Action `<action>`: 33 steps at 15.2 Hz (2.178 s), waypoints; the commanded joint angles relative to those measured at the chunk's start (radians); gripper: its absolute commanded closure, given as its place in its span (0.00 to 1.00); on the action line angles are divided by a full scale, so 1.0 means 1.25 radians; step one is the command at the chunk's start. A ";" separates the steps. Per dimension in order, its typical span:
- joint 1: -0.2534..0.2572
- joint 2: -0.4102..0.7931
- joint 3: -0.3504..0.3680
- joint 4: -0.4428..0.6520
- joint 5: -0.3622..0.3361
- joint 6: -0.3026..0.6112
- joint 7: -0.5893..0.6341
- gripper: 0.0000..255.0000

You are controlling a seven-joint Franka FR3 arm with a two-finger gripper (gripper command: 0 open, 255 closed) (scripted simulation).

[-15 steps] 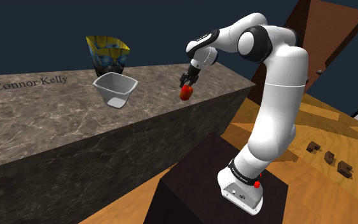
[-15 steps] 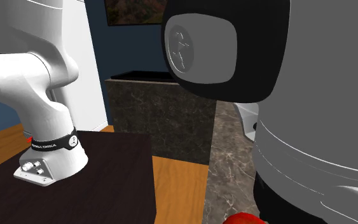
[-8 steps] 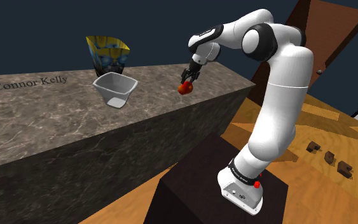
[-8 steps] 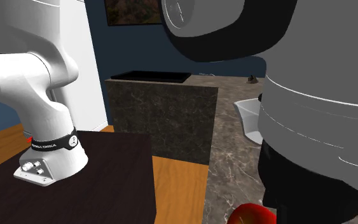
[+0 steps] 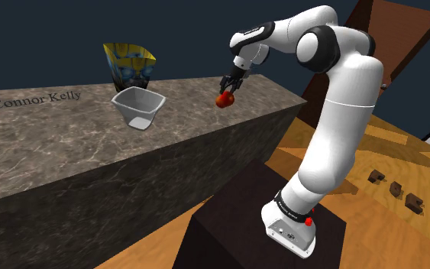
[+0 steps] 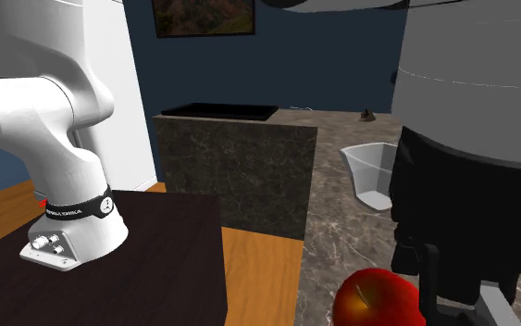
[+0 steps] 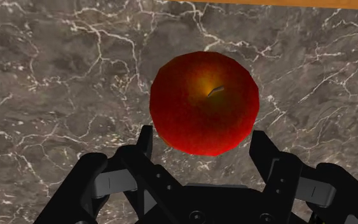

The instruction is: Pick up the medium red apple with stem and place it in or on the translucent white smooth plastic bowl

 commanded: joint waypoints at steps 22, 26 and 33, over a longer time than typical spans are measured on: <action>0.002 -0.065 -0.017 0.162 -0.053 -0.215 0.063 1.00; 0.013 -0.072 -0.012 0.187 -0.059 -0.241 0.088 1.00; 0.094 -0.086 0.032 0.182 -0.076 -0.223 0.214 1.00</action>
